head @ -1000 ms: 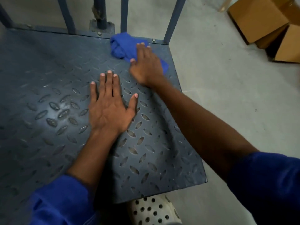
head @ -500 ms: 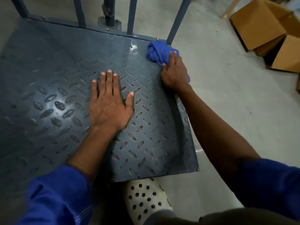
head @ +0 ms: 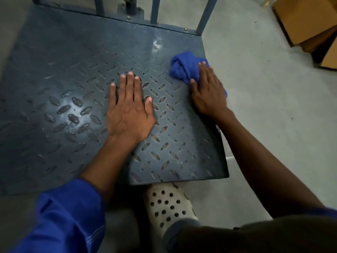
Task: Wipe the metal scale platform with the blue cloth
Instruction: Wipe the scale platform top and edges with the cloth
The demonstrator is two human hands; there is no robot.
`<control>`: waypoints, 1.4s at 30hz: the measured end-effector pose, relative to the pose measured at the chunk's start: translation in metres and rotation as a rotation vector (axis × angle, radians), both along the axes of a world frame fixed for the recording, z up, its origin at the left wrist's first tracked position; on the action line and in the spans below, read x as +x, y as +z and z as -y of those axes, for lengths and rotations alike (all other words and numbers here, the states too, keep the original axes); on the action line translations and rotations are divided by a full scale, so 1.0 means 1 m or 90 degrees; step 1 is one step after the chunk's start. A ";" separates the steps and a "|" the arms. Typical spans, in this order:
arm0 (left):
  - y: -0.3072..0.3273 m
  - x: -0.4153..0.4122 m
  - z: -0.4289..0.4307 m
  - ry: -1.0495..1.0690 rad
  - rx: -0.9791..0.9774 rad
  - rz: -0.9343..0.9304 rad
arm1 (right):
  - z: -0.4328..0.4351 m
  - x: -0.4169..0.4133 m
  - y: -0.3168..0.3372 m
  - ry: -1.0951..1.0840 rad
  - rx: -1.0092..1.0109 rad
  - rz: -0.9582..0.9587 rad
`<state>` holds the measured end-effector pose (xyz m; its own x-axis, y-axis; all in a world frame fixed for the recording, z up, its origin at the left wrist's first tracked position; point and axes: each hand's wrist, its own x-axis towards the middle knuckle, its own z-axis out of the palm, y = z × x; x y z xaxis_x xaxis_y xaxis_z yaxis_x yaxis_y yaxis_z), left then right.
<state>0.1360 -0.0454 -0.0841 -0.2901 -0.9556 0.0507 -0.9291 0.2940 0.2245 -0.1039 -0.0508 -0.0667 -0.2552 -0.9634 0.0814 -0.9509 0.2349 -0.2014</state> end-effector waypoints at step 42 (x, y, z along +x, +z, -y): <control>-0.007 0.066 -0.048 -0.074 -0.030 0.005 | -0.088 0.083 -0.003 0.198 -0.036 -0.023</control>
<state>0.2015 0.0029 -0.0912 -0.3991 -0.9123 0.0922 -0.8898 0.4096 0.2013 -0.0207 0.0371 -0.0696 0.0556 -0.9884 0.1414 -0.9822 -0.0796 -0.1702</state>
